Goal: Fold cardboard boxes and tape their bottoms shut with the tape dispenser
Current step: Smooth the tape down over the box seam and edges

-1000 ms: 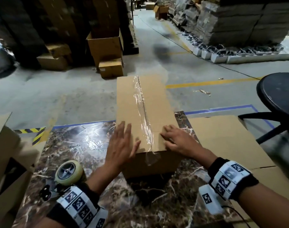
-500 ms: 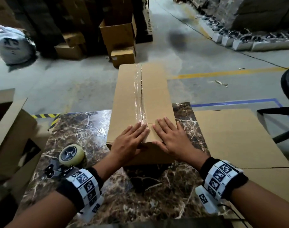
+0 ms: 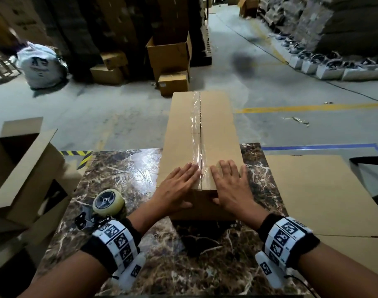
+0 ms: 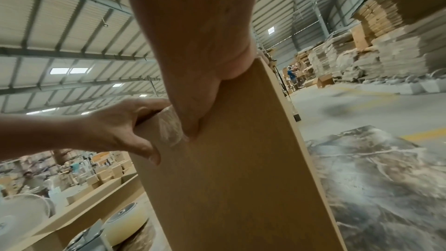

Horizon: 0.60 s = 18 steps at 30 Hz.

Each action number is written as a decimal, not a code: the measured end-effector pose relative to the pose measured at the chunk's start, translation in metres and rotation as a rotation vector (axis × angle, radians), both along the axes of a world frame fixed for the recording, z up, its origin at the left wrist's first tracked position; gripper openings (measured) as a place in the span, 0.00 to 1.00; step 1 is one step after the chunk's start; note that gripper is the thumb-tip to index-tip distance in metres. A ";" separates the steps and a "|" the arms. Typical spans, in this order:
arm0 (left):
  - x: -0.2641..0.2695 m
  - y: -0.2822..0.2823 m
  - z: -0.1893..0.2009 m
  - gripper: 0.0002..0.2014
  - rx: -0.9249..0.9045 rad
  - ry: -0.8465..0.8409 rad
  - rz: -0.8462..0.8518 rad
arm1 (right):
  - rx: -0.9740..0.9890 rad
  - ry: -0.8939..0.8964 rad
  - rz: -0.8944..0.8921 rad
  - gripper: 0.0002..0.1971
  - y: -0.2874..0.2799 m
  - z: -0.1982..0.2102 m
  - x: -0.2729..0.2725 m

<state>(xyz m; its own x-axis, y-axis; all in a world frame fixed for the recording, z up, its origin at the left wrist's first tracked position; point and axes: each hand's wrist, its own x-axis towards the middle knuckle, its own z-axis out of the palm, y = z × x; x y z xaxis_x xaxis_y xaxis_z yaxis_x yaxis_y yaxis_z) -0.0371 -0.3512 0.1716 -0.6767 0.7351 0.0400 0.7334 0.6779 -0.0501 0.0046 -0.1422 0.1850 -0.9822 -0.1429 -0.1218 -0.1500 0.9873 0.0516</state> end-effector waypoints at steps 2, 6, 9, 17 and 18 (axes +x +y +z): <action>-0.003 -0.011 -0.002 0.57 -0.016 -0.028 0.005 | 0.015 -0.019 -0.015 0.52 -0.002 0.005 -0.001; -0.009 -0.038 0.002 0.50 0.093 -0.062 -0.023 | -0.024 -0.099 -0.073 0.60 -0.015 0.021 -0.005; -0.012 -0.066 0.008 0.43 0.300 -0.021 0.016 | -0.093 -0.079 -0.036 0.60 -0.046 0.039 -0.004; -0.004 -0.214 -0.045 0.22 0.729 0.032 0.654 | -0.496 0.155 0.297 0.27 -0.195 0.032 -0.005; 0.003 -0.236 -0.057 0.20 0.752 0.022 0.761 | -0.543 0.092 0.296 0.23 -0.216 0.022 -0.008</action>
